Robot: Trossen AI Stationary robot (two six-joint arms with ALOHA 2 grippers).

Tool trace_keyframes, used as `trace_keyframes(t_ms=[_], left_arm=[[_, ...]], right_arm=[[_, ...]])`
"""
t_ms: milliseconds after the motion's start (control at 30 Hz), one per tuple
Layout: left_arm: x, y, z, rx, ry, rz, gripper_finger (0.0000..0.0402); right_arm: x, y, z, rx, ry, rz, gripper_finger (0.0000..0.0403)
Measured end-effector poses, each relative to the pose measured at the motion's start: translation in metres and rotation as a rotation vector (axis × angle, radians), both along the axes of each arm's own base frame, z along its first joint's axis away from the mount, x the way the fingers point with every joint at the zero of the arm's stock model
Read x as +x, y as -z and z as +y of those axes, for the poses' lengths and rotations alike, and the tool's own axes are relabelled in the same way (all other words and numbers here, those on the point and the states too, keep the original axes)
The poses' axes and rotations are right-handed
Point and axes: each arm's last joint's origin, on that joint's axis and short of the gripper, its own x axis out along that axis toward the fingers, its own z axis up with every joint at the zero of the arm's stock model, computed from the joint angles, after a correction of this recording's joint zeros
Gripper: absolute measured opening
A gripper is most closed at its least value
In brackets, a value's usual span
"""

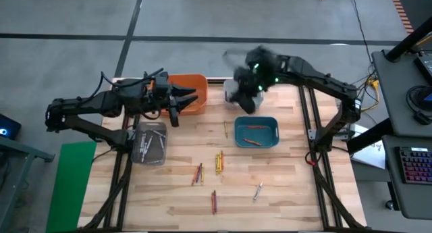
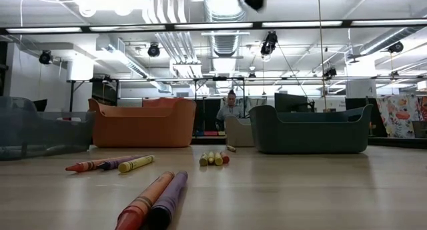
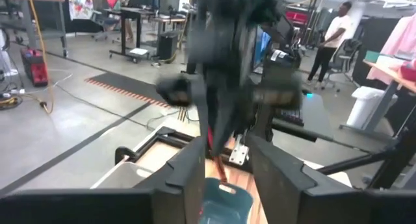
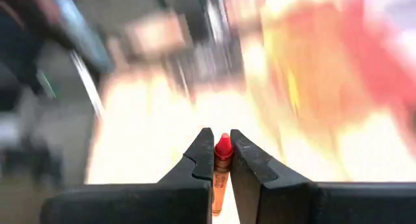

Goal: Sort crayons
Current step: Put the orange crayon into the blue bin

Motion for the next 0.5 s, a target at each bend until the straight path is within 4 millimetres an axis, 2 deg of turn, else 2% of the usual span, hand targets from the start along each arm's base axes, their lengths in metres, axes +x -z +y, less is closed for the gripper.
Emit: trace_keyframes(t_ms=[100,200,367,500], left_arm=[[-0.003,0.0,0.001,0.001,-0.011,0.01,0.0117],[-0.002,0.001,0.002,0.004,-0.05,0.02,0.0119],[0.002,0.005,0.003,0.009,-0.09,0.037,0.0118],[0.007,0.008,0.003,0.001,-0.09,0.052,0.0118]], right_arm=[[-0.012,0.039,0.004,-0.015,-0.023,0.365,0.0015],[-0.019,0.075,0.009,-0.025,-0.044,0.63,0.0014],[-0.023,0.123,0.009,-0.005,-0.045,0.8,0.0014],[-0.026,0.15,0.01,0.021,-0.041,0.86,0.0029]])
